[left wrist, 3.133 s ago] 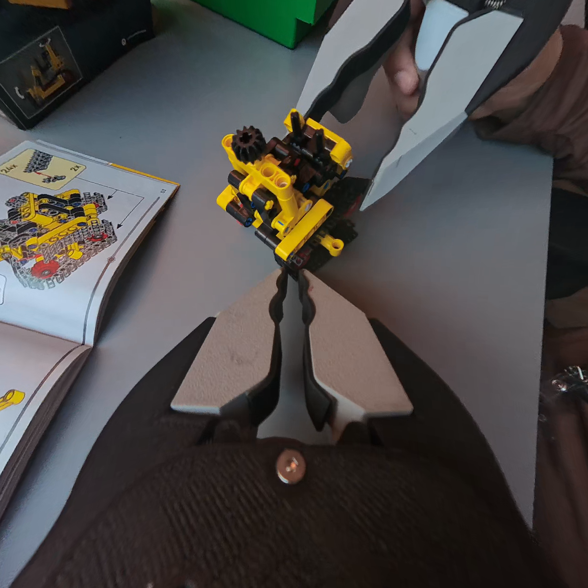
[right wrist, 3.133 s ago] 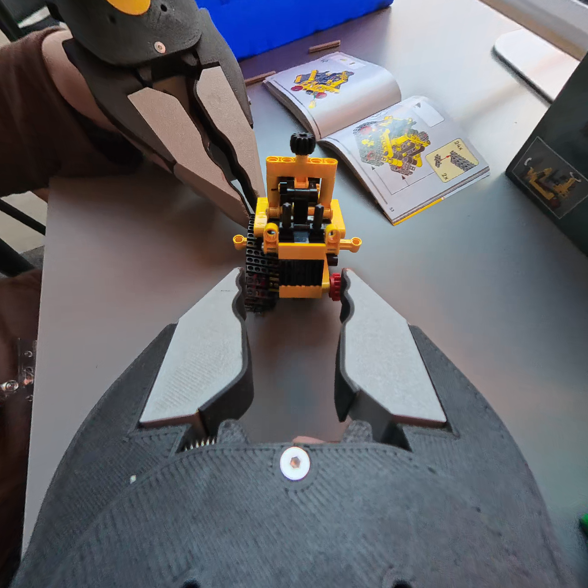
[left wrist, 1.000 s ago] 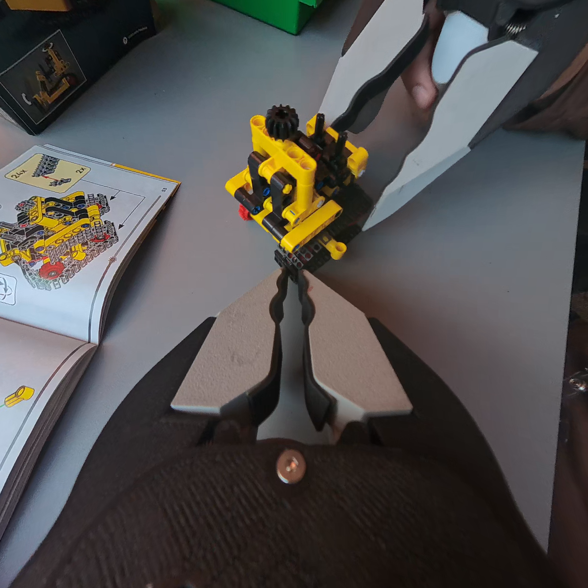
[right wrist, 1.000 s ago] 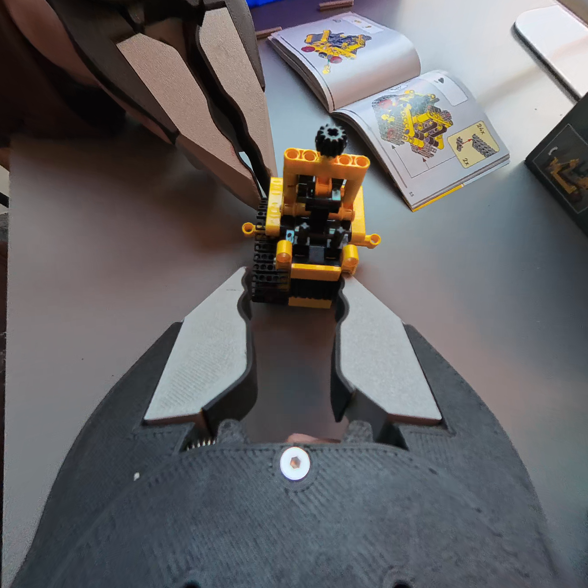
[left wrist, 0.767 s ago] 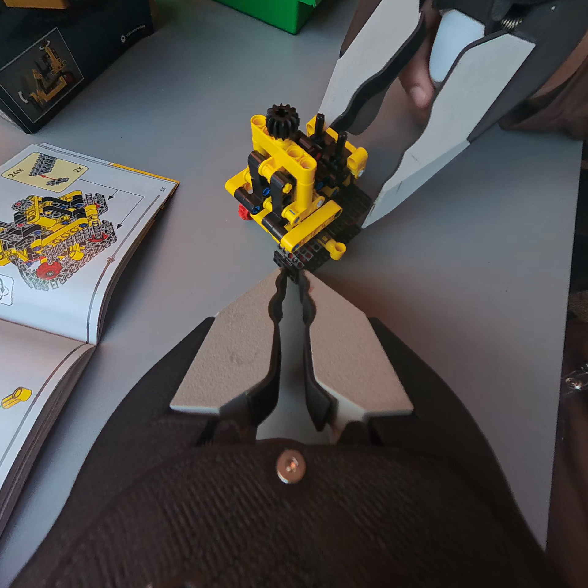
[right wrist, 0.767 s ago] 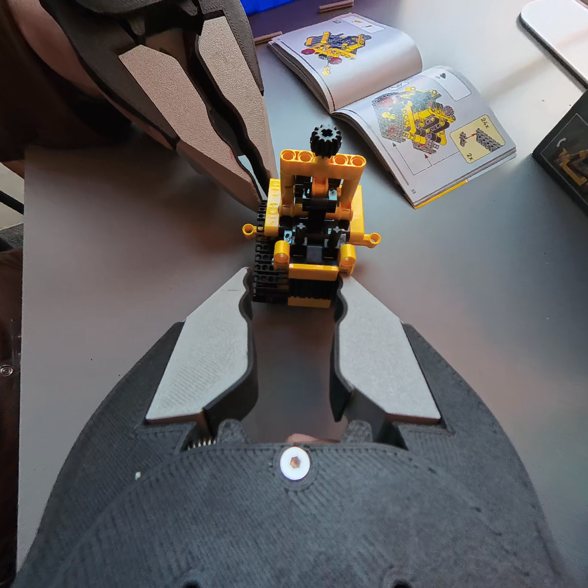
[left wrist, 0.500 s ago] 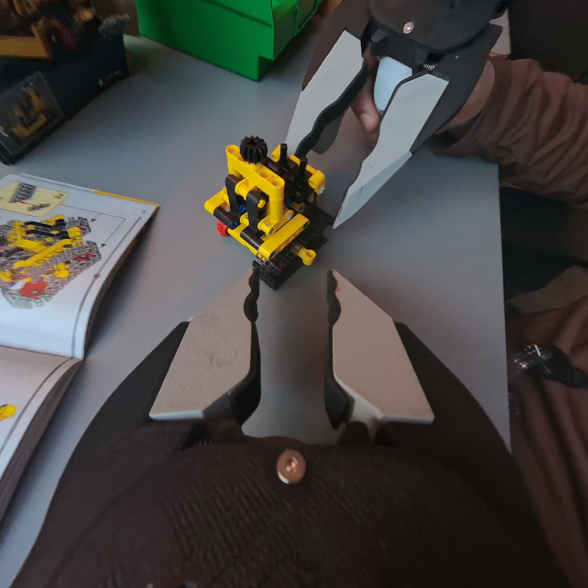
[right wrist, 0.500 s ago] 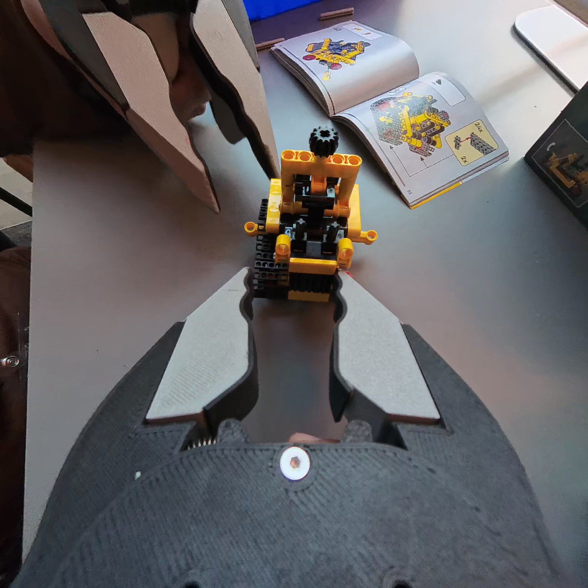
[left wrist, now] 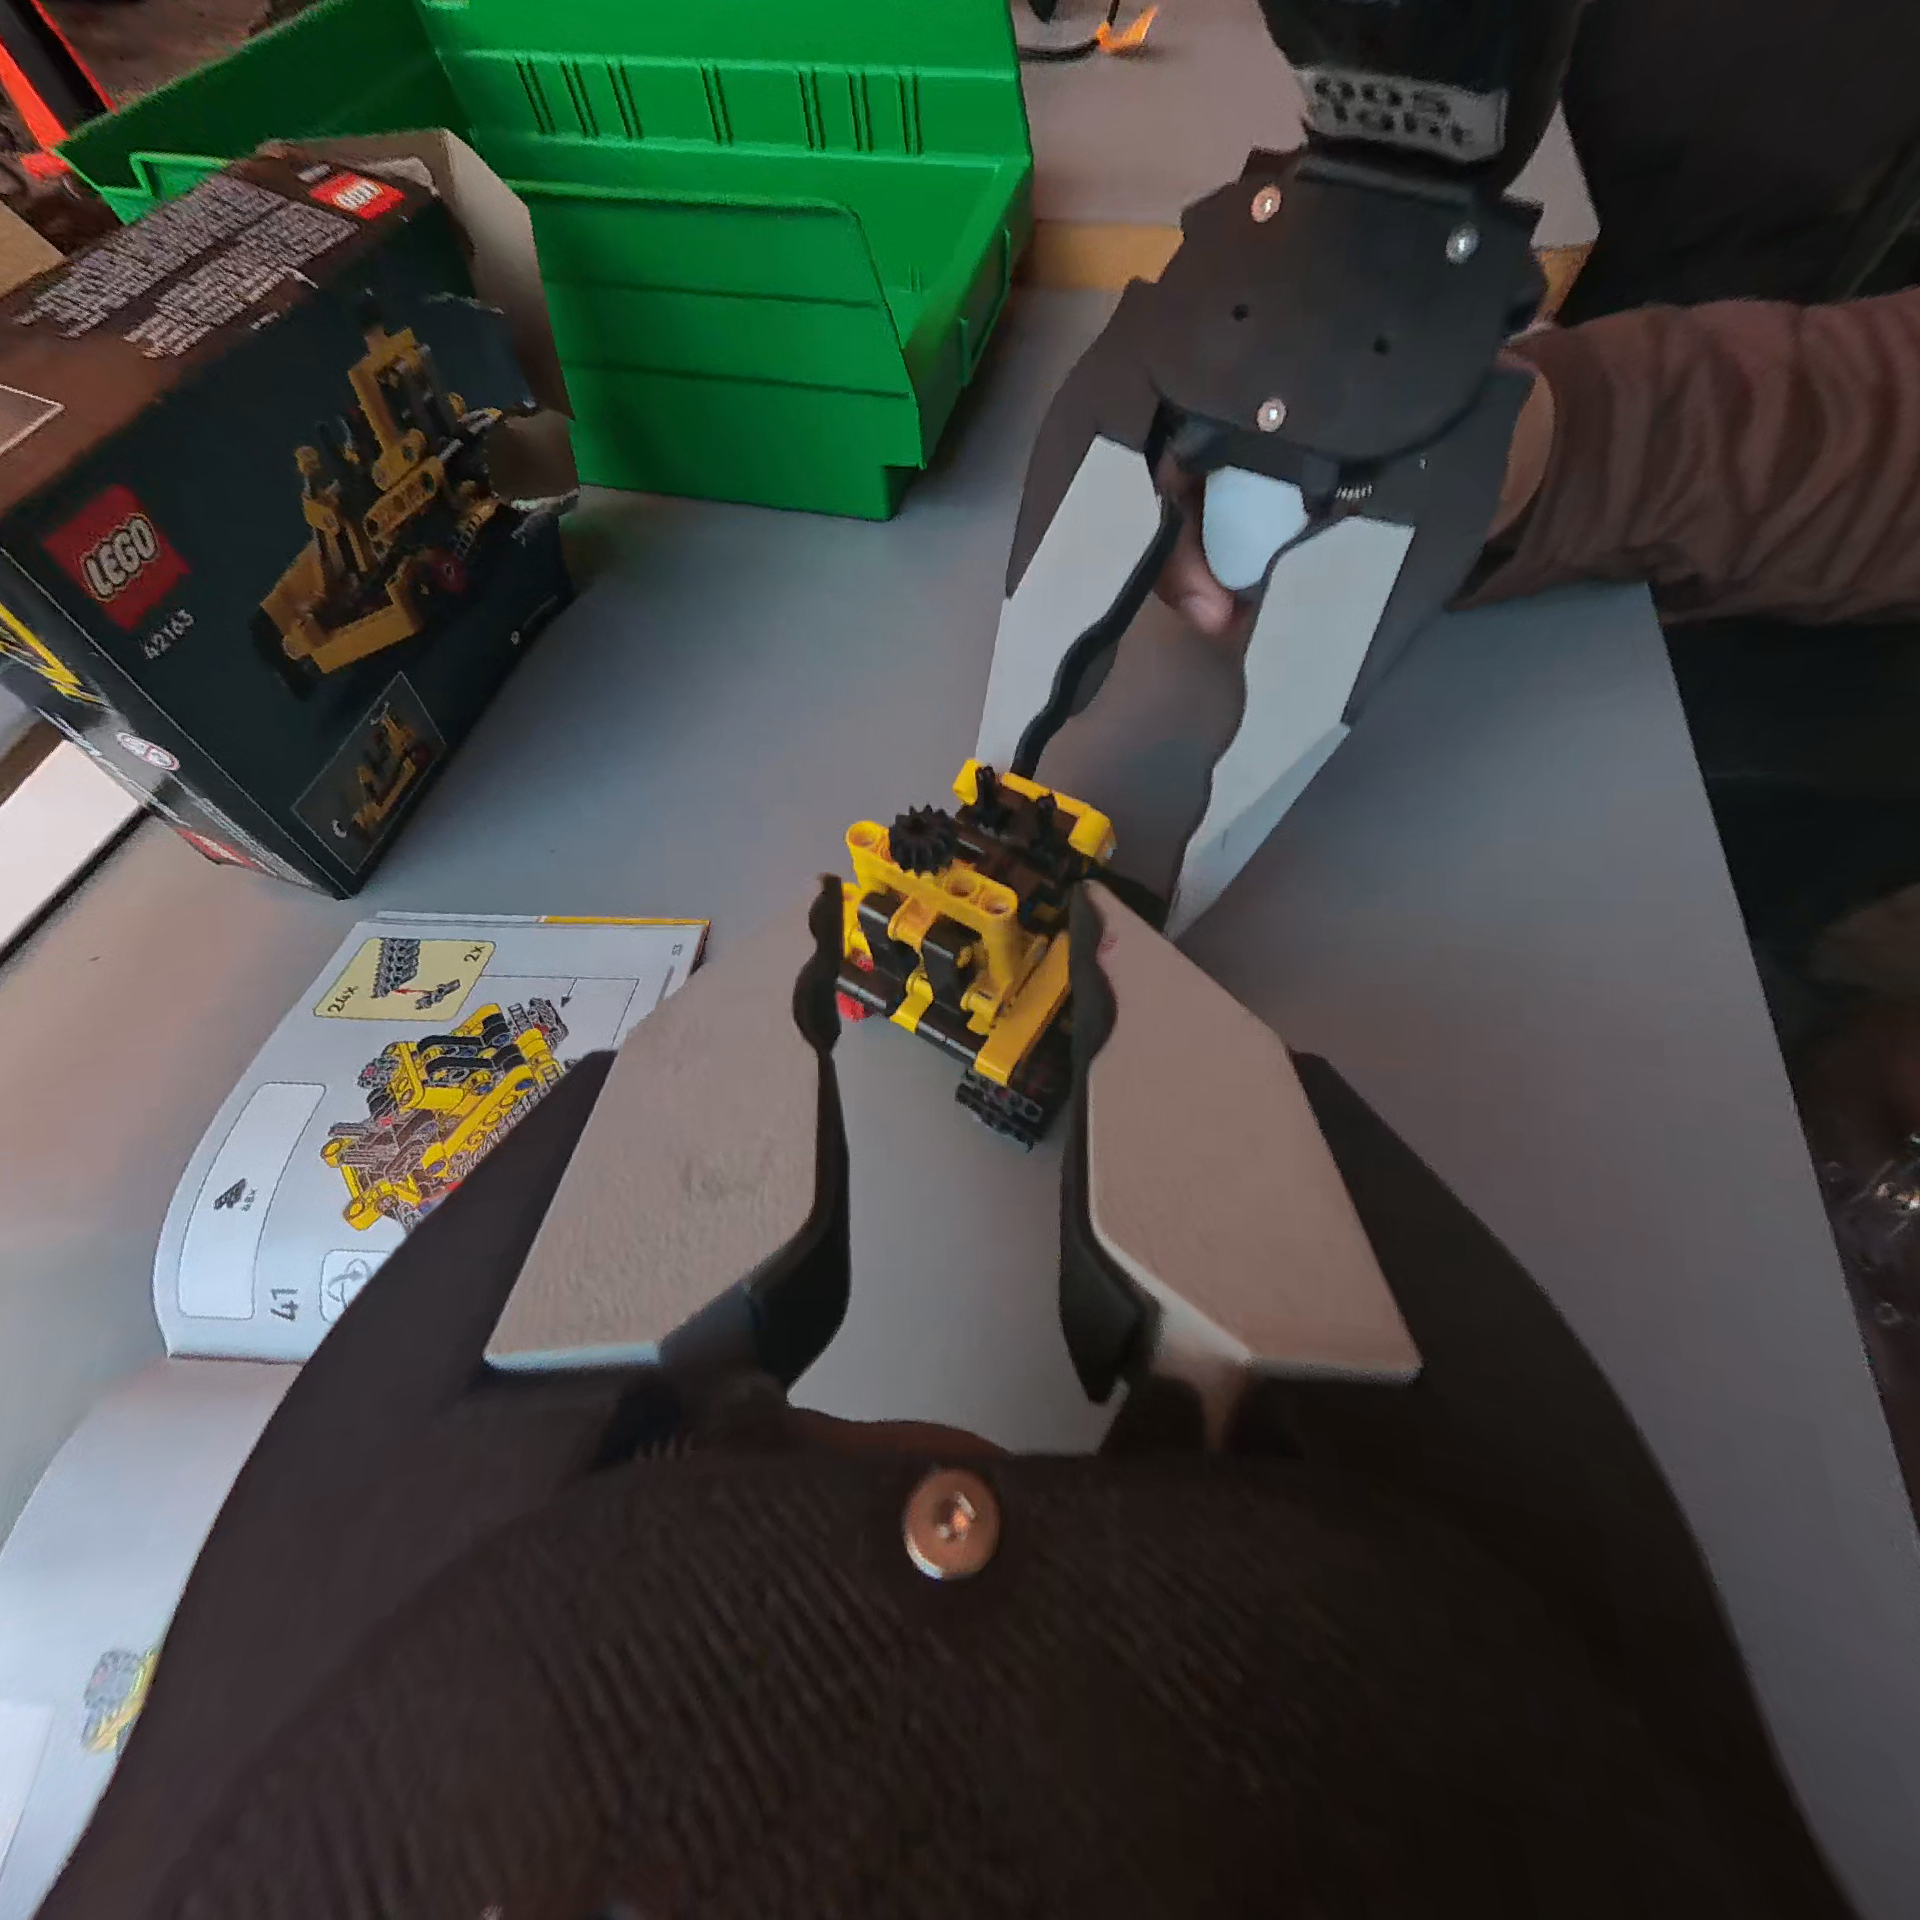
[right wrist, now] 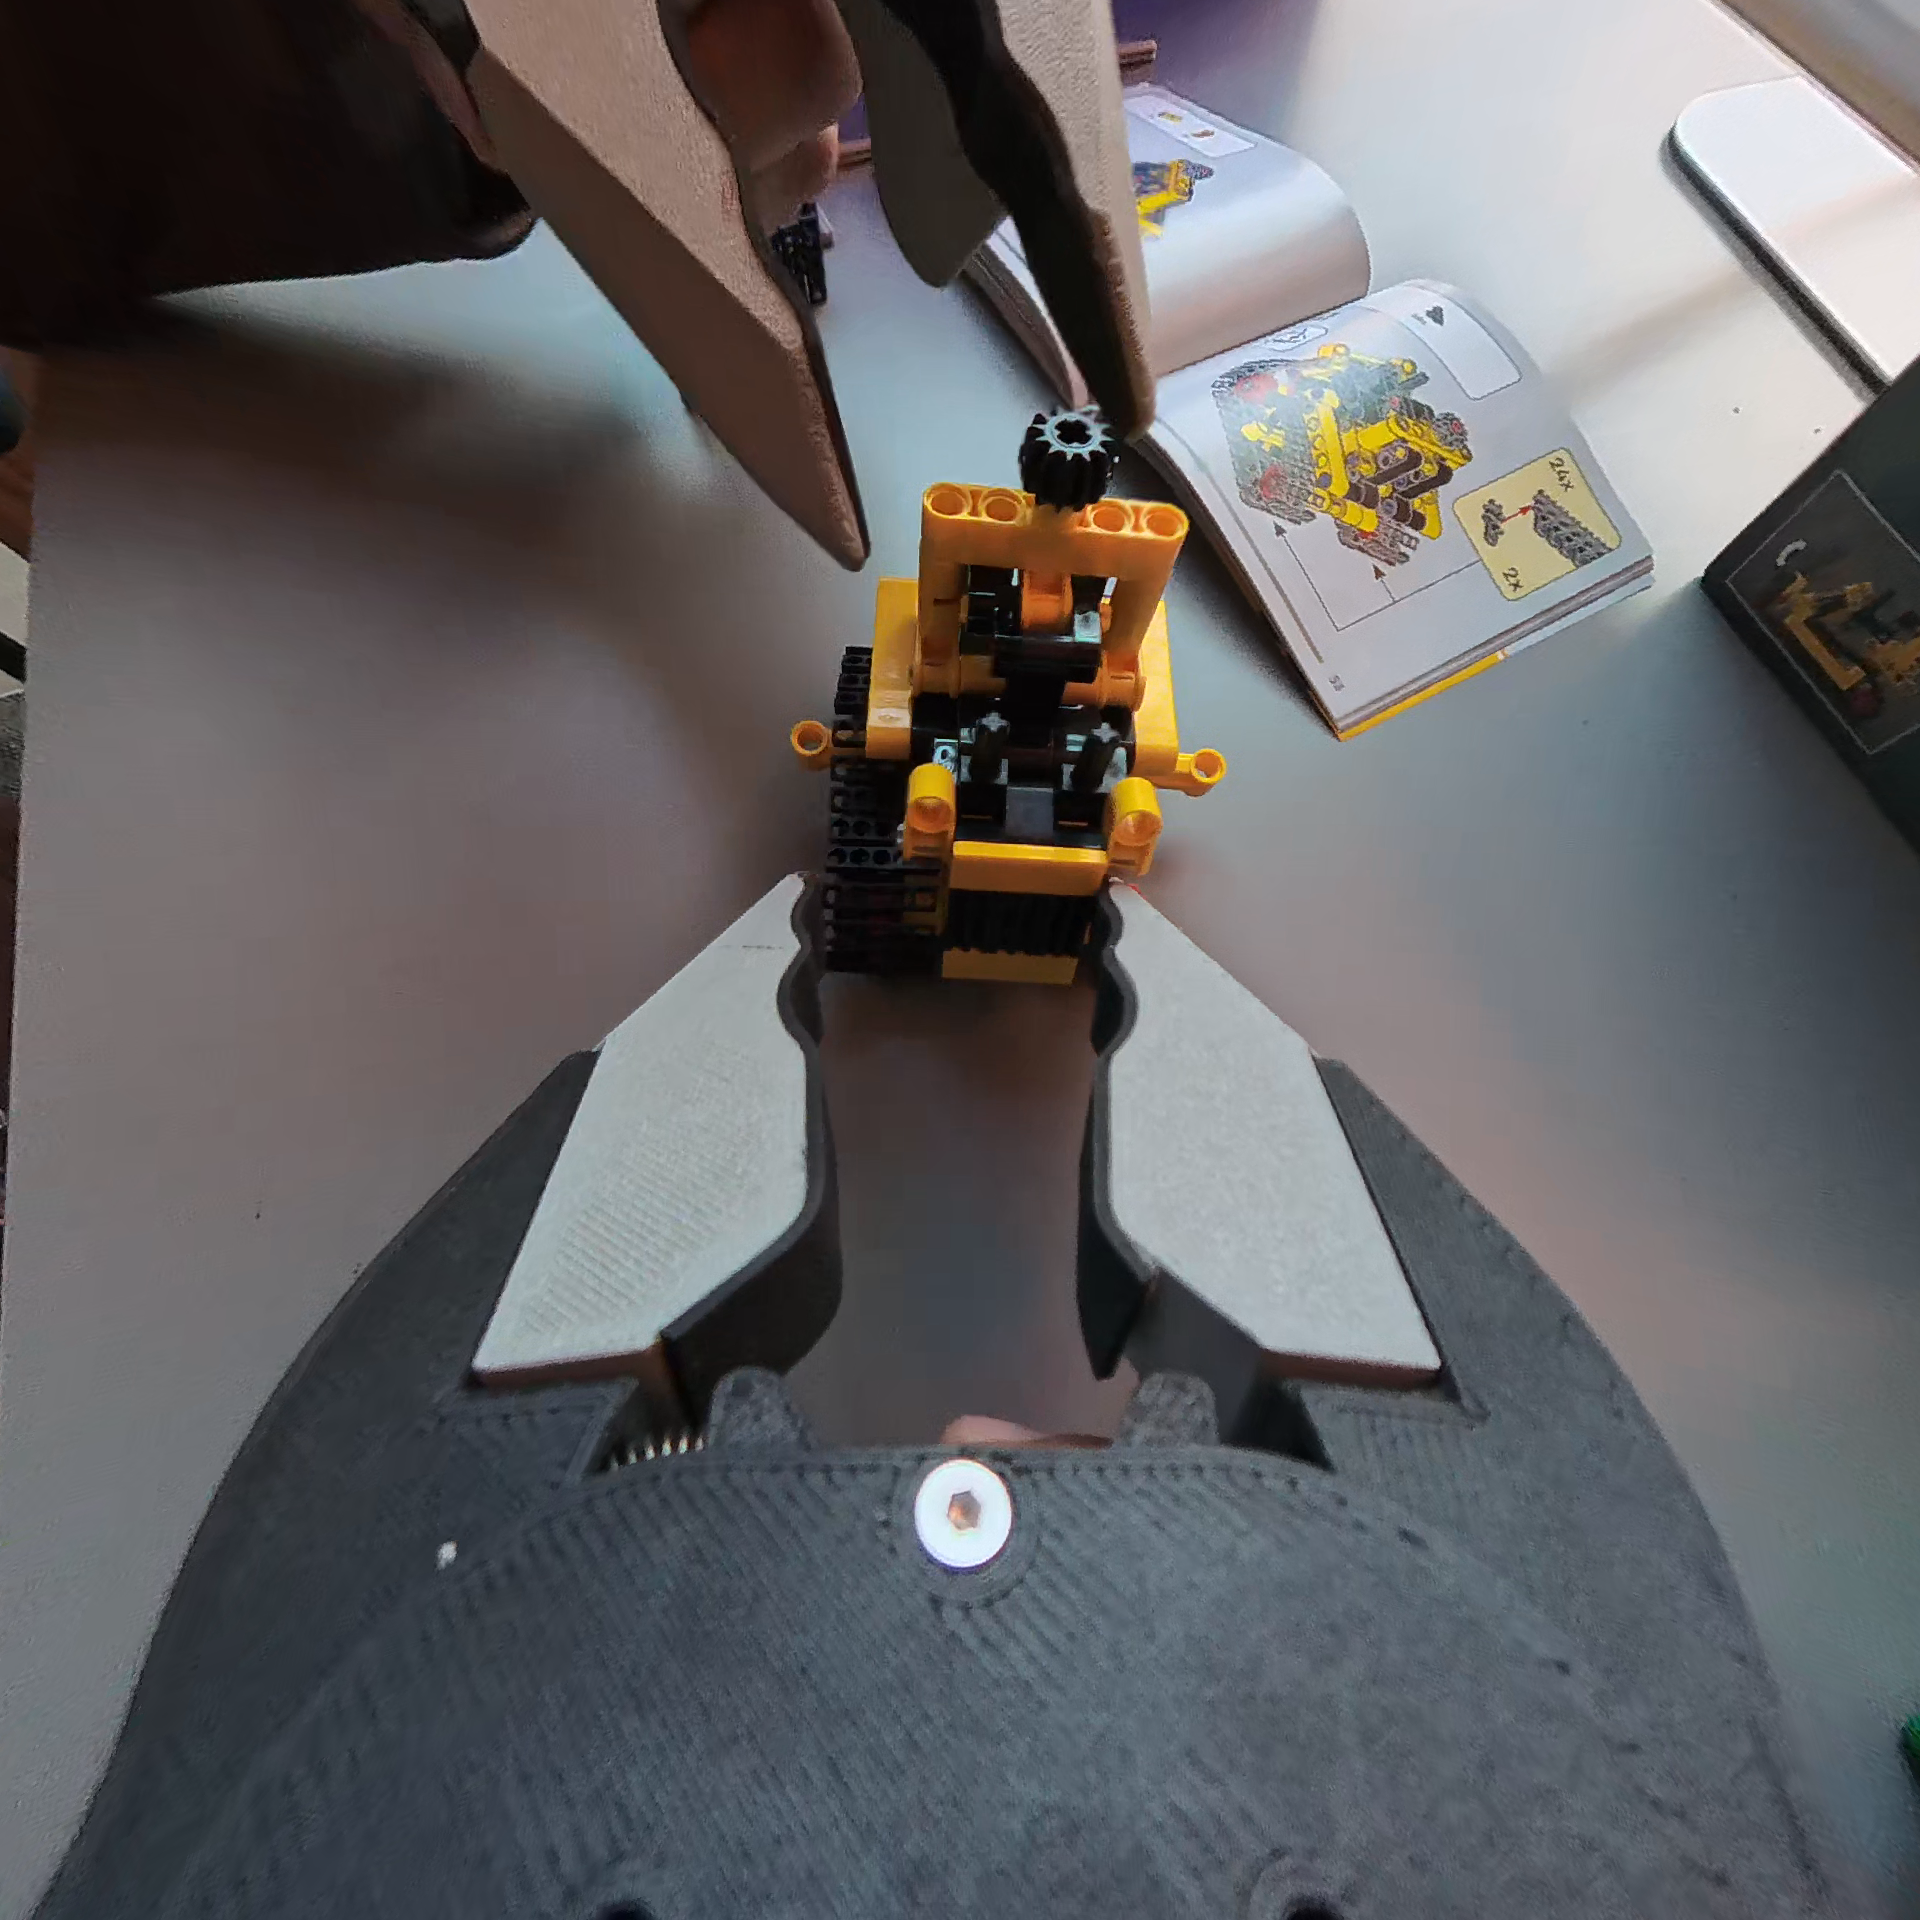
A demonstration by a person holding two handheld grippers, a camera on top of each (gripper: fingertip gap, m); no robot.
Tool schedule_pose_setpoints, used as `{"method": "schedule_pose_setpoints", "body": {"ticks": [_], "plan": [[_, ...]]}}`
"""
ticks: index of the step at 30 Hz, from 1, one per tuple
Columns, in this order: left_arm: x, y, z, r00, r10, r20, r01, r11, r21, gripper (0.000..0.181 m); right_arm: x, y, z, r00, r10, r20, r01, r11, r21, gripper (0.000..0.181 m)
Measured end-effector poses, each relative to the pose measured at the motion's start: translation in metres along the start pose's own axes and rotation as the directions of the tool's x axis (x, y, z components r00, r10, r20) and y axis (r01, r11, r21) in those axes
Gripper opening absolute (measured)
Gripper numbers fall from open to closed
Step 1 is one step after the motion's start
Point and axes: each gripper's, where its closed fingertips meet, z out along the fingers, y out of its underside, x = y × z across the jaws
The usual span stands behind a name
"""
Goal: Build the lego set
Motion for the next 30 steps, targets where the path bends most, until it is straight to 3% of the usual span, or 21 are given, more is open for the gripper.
{"method": "schedule_pose_setpoints", "body": {"ticks": [9,16,21,23,27,30], "plan": [[0.0,0.009,0.001,0.999,0.014,-0.029,-0.014,1.0,-0.001,0.027,-0.001,-0.004,0.009,1.0,-0.003,0.013,0.003,1.0,-0.008,0.049],[-0.015,0.006,0.002,1.0,0.002,0.004,-0.003,1.0,0.006,0.057,0.001,-0.002,0.005,1.0,-0.015,0.016,0.015,1.0,-0.005,0.051],[-0.006,0.008,0.009,0.996,-0.015,-0.089,0.014,1.0,-0.012,0.063,0.0,0.003,0.001,1.0,-0.015,0.027,0.015,1.0,-0.009,0.064],[-0.003,0.012,0.013,0.993,-0.014,-0.115,0.008,0.999,-0.045,0.062,0.001,0.003,0.002,1.0,-0.023,0.008,0.023,1.0,-0.016,0.06],[-0.001,0.019,0.017,0.992,0.032,-0.124,-0.044,0.994,-0.1,0.039,0.003,0.004,0.007,0.998,-0.053,-0.015,0.053,0.998,-0.031,0.051],[0.0,0.021,0.016,0.993,0.021,-0.112,-0.033,0.994,-0.106,0.039,0.004,0.006,0.006,0.997,-0.069,-0.028,0.067,0.997,-0.044,0.052]]}}
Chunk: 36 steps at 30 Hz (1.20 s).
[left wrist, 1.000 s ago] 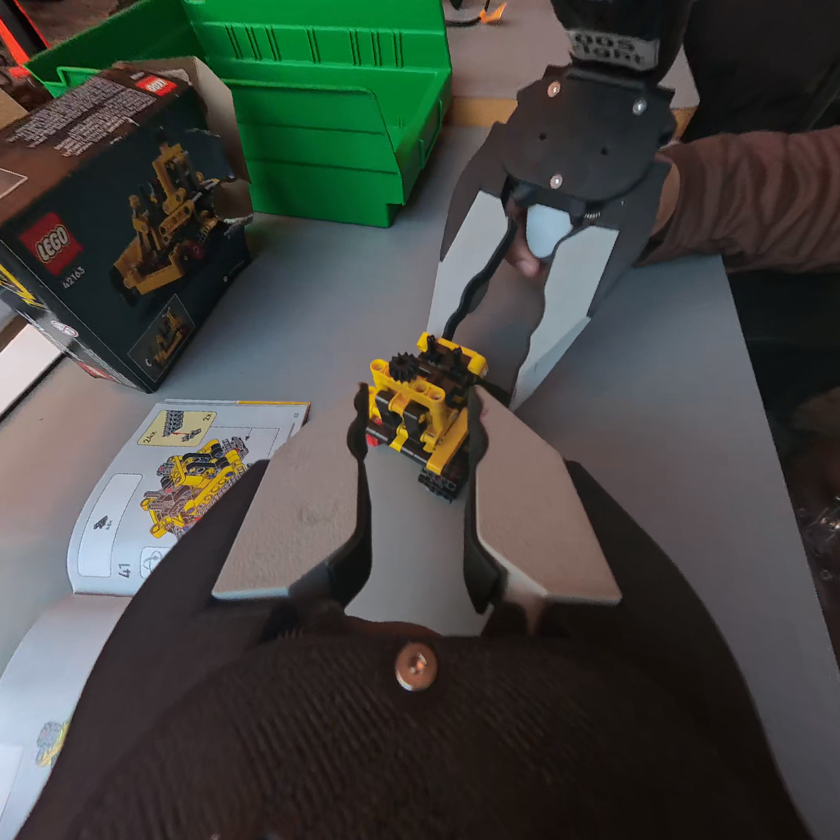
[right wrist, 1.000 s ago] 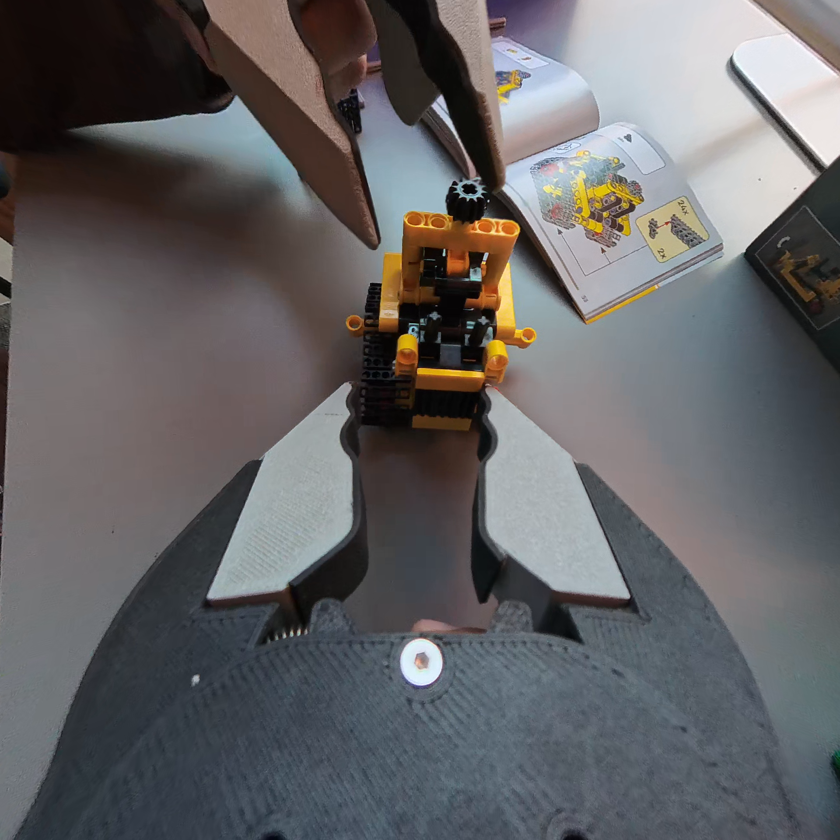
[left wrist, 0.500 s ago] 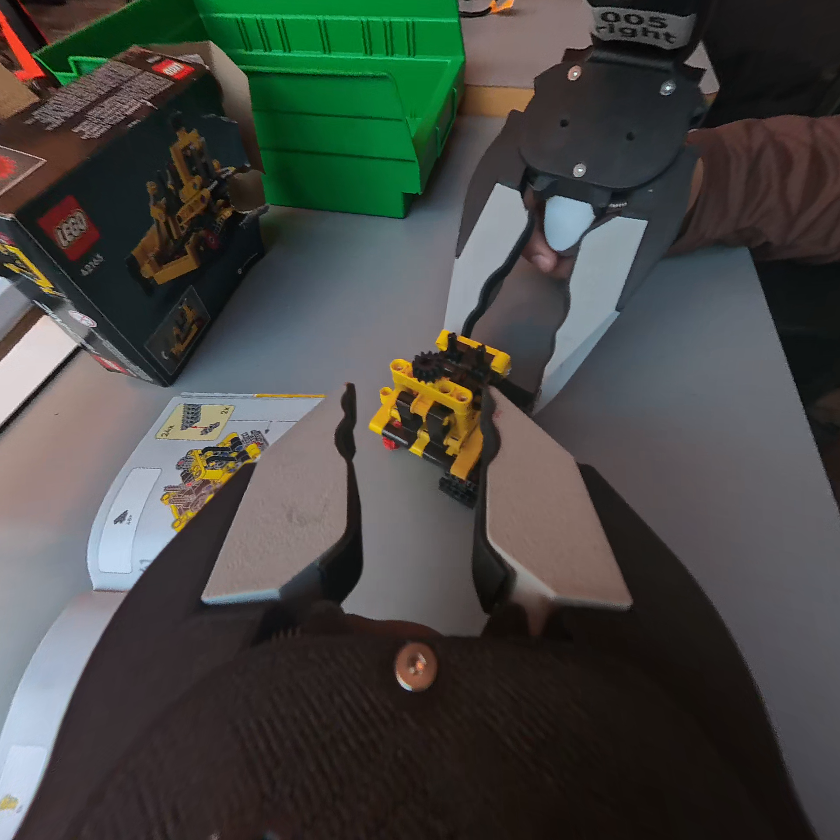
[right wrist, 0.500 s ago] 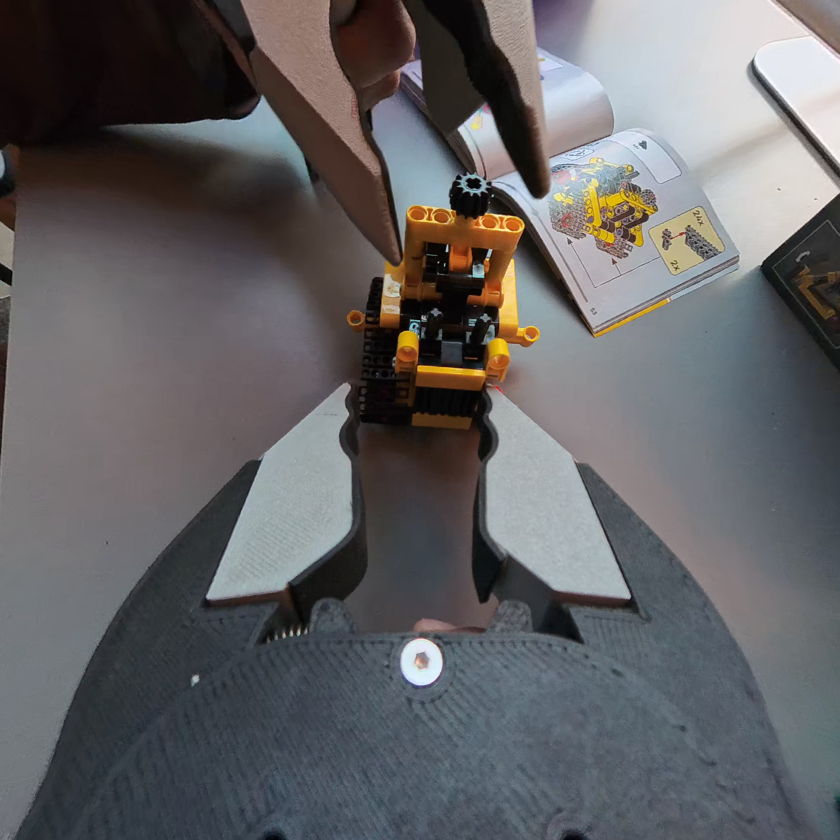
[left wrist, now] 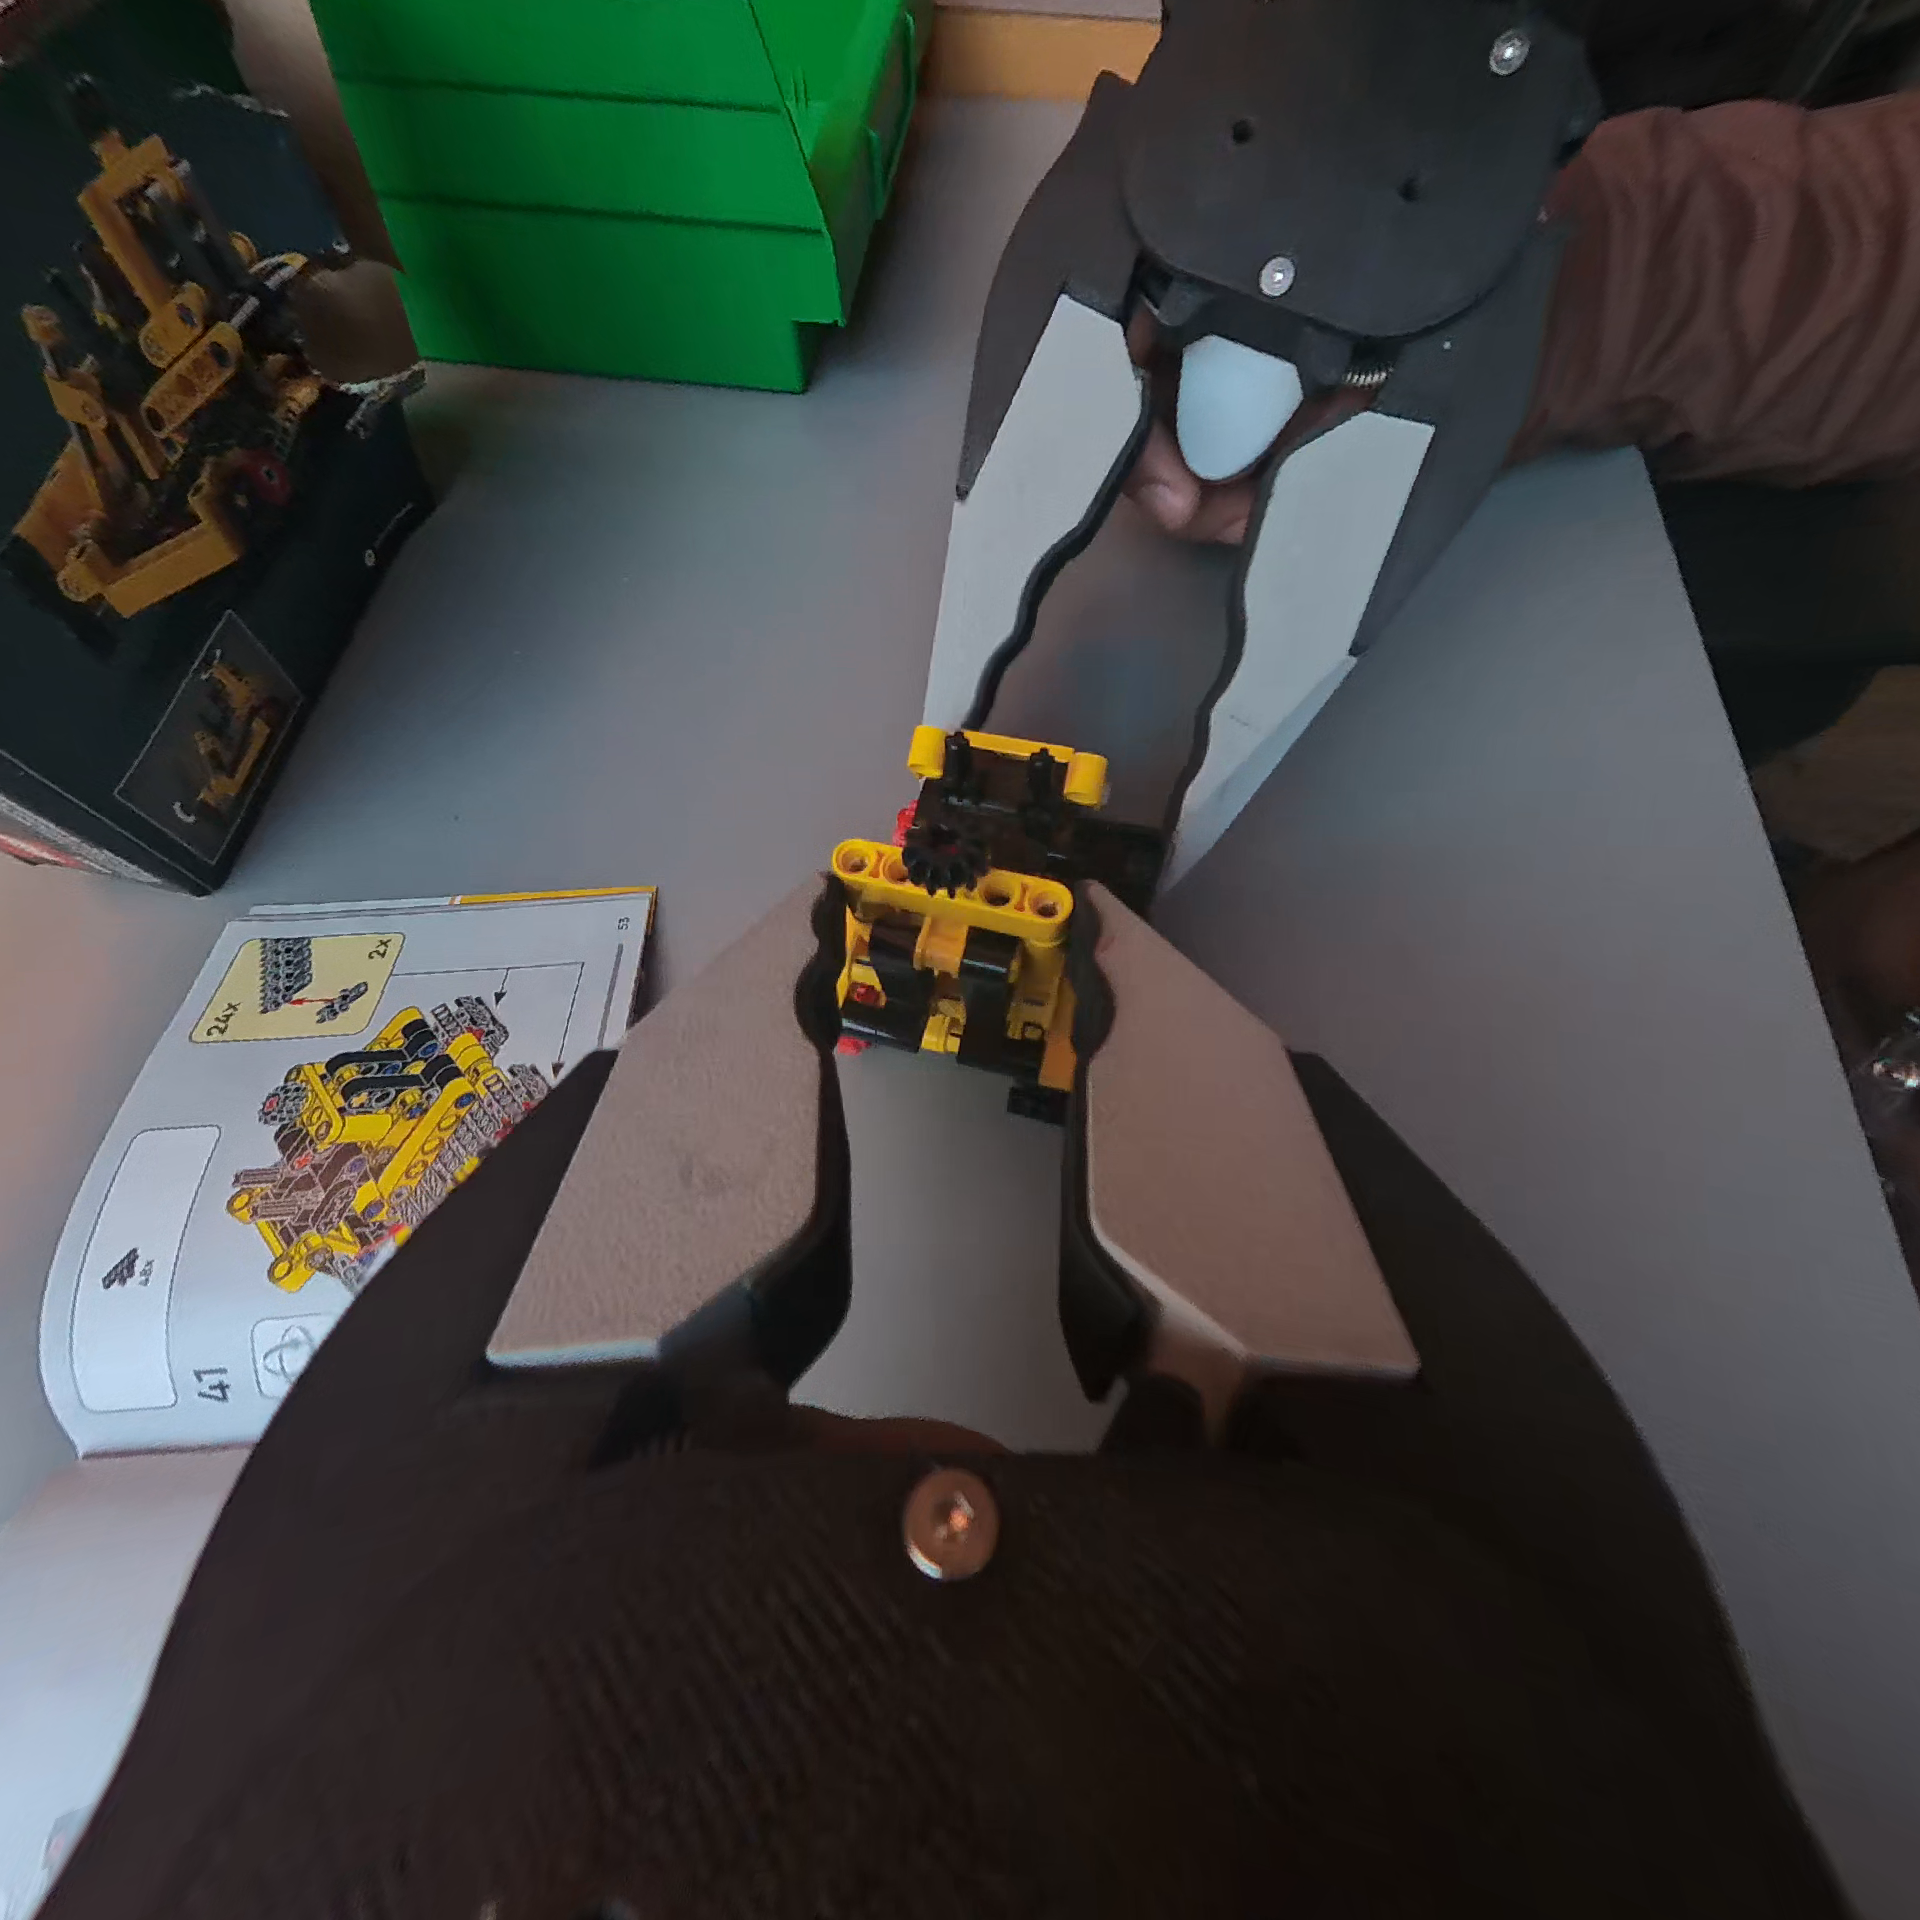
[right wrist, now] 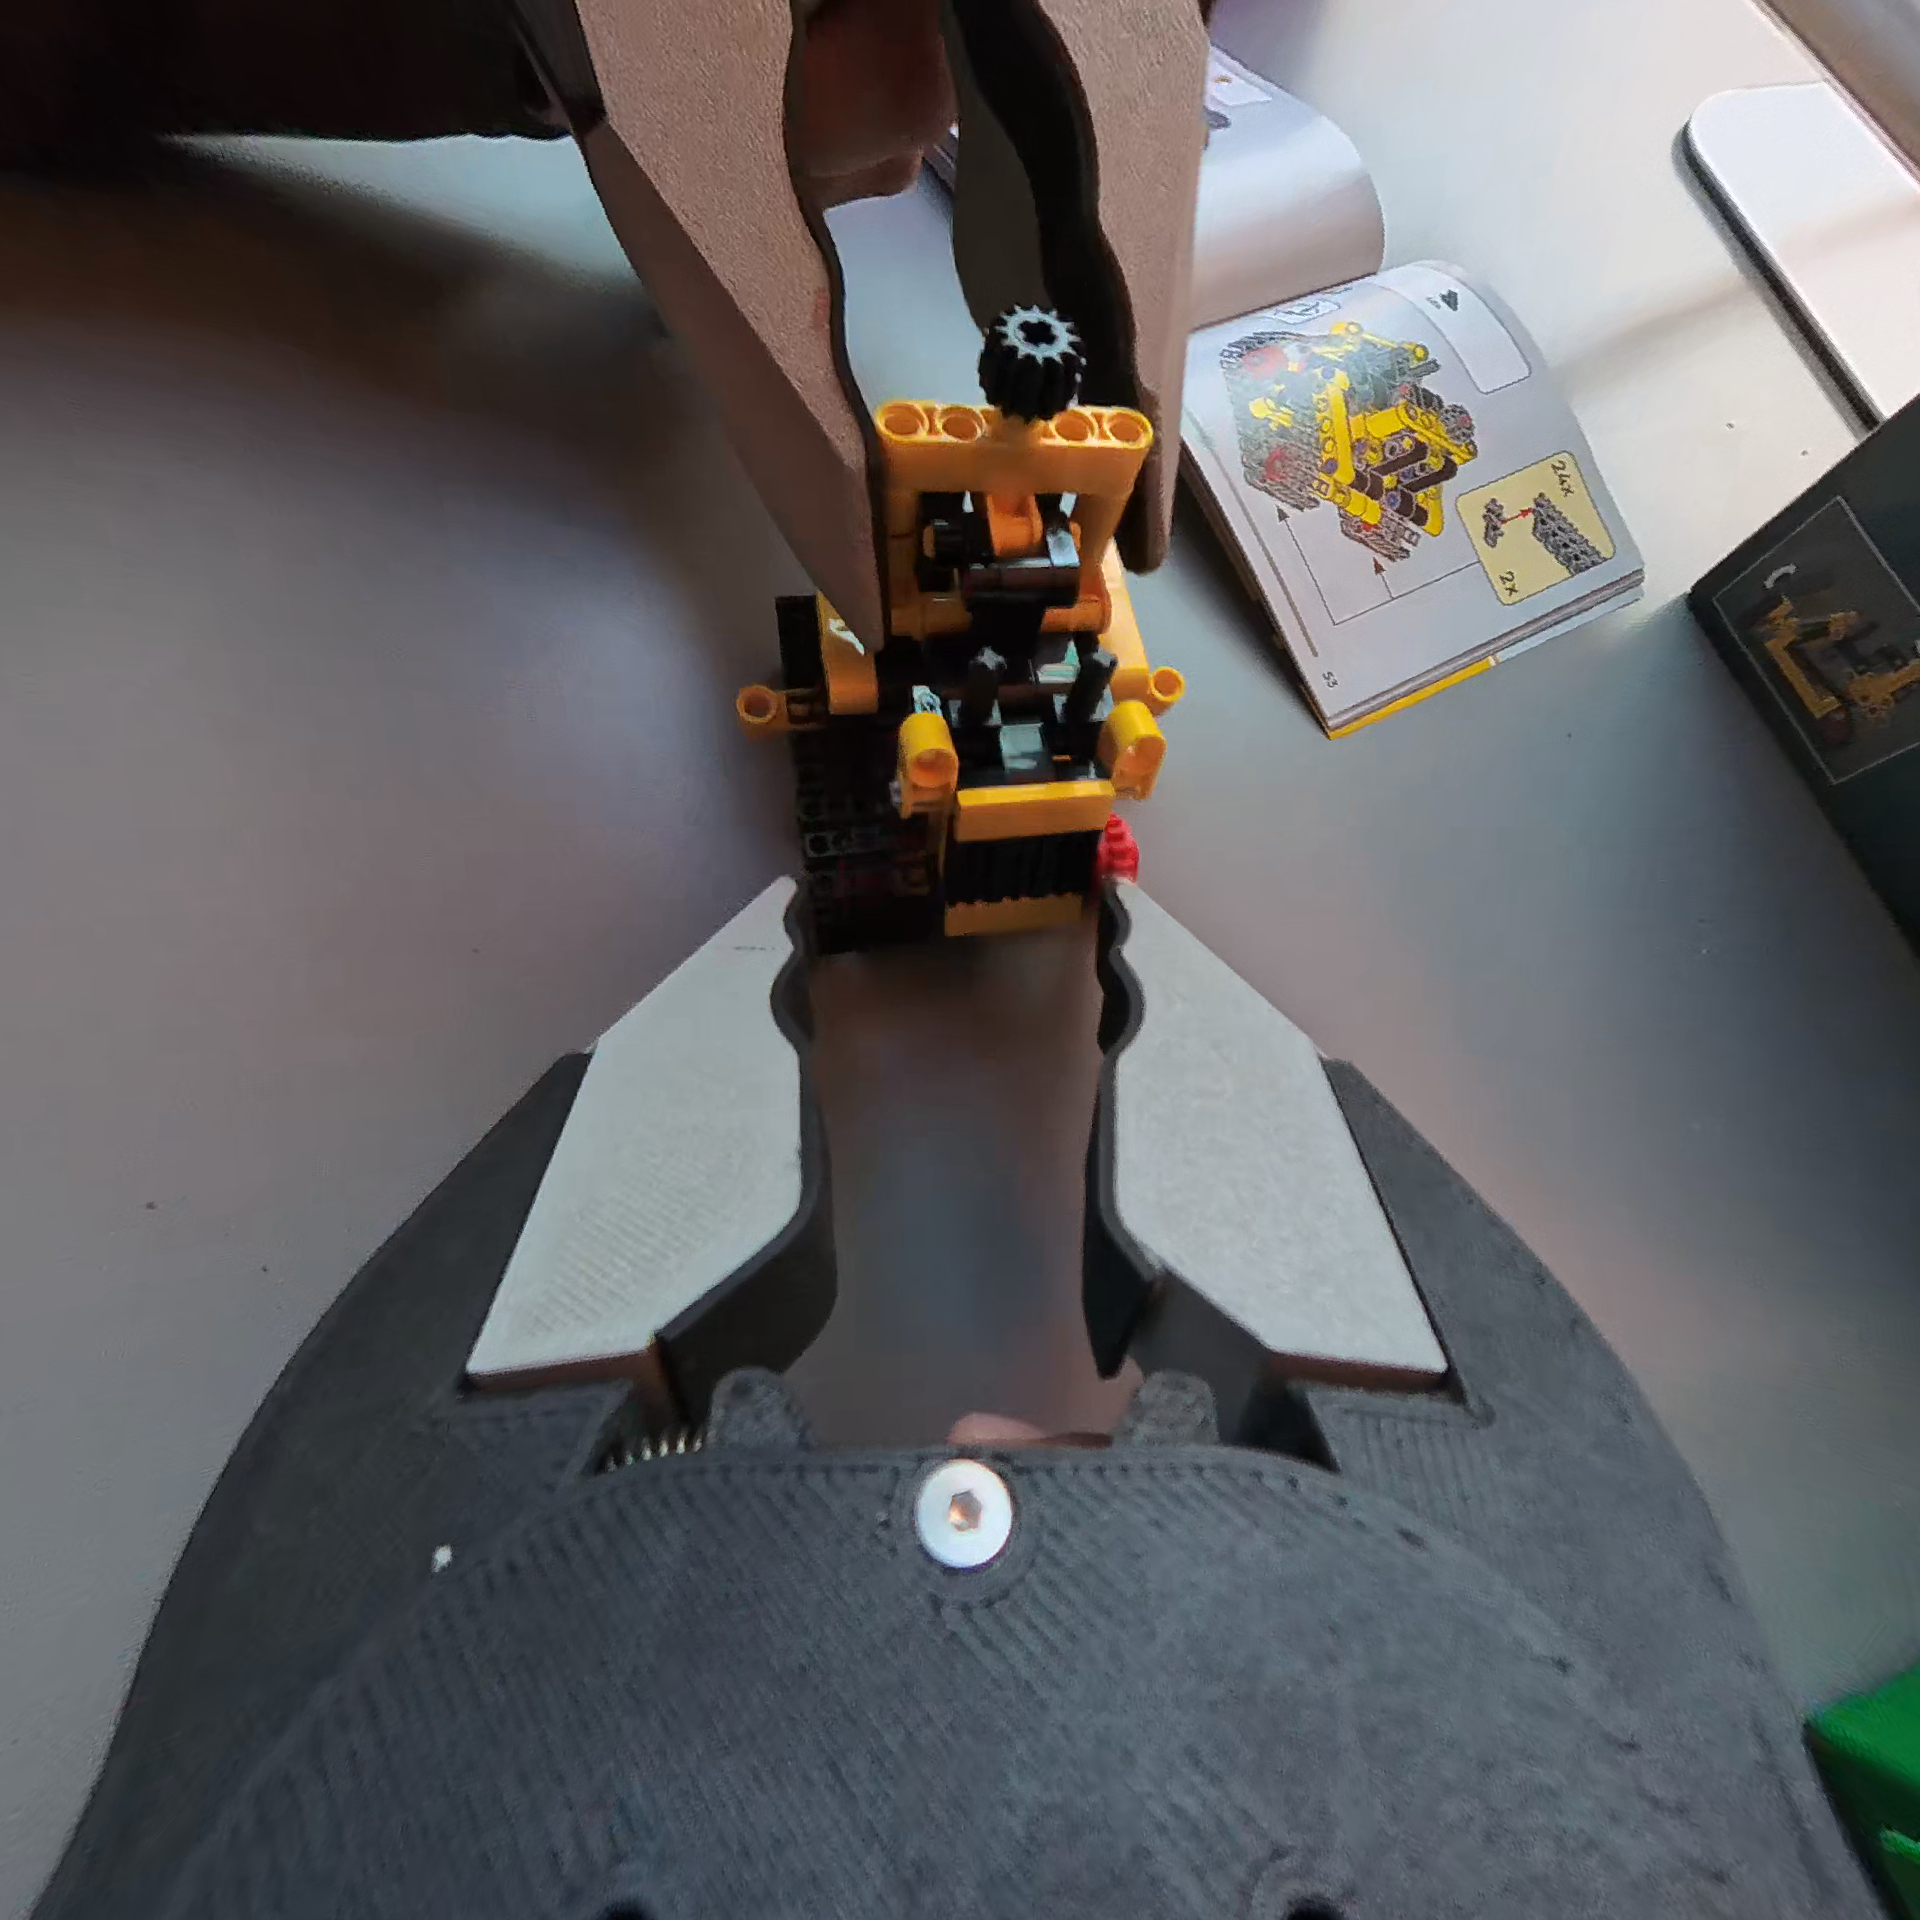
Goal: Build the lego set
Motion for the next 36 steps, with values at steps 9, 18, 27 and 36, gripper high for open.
{"method": "schedule_pose_setpoints", "body": {"ticks": [9,18,27,36], "plan": [[-0.004,0.007,-0.009,0.967,-0.178,0.182,0.177,0.984,0.023,0.038,0.008,0.0,-0.014,0.997,-0.039,-0.068,0.04,0.999,0.017,0.054],[-0.002,0.011,-0.017,0.944,-0.218,0.247,0.207,0.976,0.07,0.038,-0.004,0.01,-0.004,0.995,-0.084,-0.053,0.082,0.996,-0.039,0.042],[0.001,0.017,-0.024,0.951,-0.191,0.242,0.181,0.981,0.063,0.038,-0.005,0.009,-0.001,0.998,-0.058,-0.034,0.056,0.998,-0.042,0.042],[0.003,0.017,-0.024,0.957,-0.18,0.23,0.168,0.983,0.071,0.038,-0.011,0.007,0.0,0.997,-0.073,-0.014,0.072,0.997,-0.041,0.039]]}}
